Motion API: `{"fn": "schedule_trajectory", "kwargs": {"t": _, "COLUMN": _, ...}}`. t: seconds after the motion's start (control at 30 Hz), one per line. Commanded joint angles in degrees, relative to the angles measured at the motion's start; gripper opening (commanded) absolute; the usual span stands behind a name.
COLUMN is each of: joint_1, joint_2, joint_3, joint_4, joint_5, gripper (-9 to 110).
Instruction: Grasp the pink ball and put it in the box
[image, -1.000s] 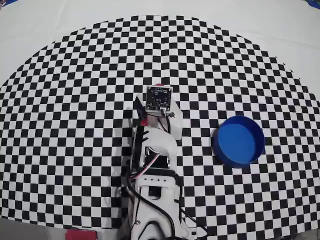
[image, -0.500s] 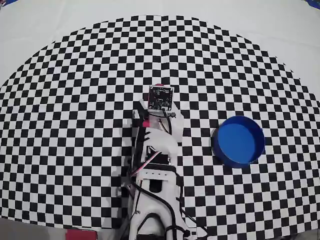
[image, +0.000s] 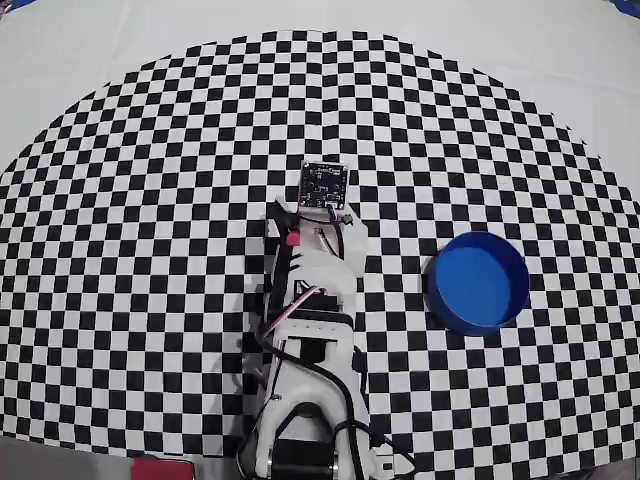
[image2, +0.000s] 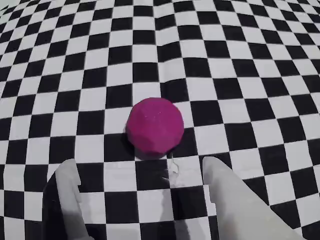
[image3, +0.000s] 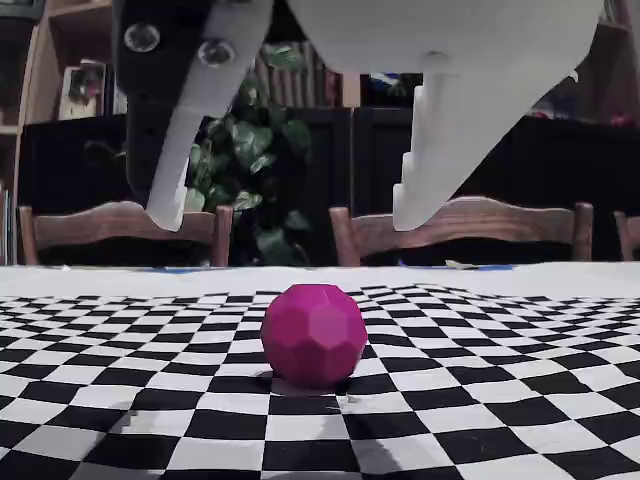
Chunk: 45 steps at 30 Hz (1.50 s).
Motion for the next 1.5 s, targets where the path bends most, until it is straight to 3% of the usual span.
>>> {"fn": "schedule_trajectory", "kwargs": {"t": 0.0, "joint_1": 0.4, "joint_2": -1.1, "joint_3": -3.6, "joint_4": -1.0, "joint_5": 0.4, "gripper": 29}}
{"fn": "schedule_trajectory", "kwargs": {"t": 1.47, "joint_1": 1.0, "joint_2": -23.2, "joint_3": -18.7, "joint_4": -0.9, "joint_5": 0.4, "gripper": 29}}
